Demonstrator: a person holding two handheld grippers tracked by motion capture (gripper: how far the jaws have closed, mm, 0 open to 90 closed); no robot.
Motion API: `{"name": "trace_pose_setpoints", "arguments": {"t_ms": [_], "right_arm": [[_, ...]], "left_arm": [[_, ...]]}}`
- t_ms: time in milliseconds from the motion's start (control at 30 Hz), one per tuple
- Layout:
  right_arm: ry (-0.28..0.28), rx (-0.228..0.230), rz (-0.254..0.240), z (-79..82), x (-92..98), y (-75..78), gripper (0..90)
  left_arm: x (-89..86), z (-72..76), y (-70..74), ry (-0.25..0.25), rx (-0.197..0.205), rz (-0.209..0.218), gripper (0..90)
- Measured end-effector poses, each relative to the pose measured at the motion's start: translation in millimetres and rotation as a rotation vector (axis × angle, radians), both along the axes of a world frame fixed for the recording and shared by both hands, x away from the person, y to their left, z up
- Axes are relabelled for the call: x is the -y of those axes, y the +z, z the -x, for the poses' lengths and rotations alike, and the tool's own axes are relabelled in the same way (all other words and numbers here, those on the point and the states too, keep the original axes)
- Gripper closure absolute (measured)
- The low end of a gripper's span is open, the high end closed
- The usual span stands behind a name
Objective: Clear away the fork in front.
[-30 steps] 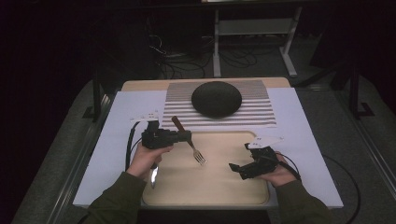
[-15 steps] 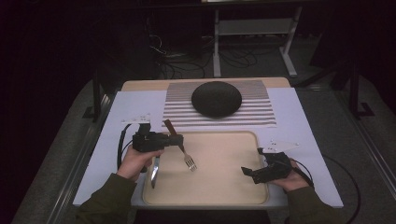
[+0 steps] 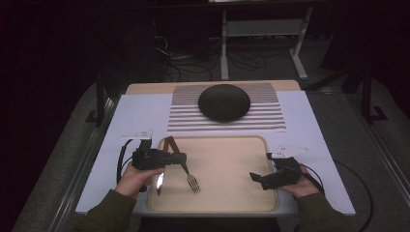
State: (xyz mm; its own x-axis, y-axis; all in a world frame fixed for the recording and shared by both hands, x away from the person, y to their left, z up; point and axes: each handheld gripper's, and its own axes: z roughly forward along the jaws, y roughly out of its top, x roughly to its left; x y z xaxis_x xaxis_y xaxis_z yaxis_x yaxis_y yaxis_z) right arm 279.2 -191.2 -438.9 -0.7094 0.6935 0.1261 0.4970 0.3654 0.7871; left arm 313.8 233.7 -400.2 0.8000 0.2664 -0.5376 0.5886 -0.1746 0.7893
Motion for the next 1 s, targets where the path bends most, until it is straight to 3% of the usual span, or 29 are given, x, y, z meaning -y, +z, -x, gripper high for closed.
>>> {"name": "trace_pose_setpoints", "arguments": {"t_ms": [367,733,1000], "right_arm": [[0.005,0.006,0.002,0.0,-0.6,0.5,1.8],[0.015,0.008,0.005,-0.3,-2.1,0.7,1.9],[0.021,0.007,0.003,-0.3,-2.8,0.8,1.9]], "left_arm": [[1.0,5.4,-7.3,-0.023,-0.016,0.014,80.5],[-2.6,-5.2,-17.5,0.02,-0.008,-0.012,76.8],[-8.4,-13.5,-30.4,0.05,-0.035,-0.032,72.6]]}}
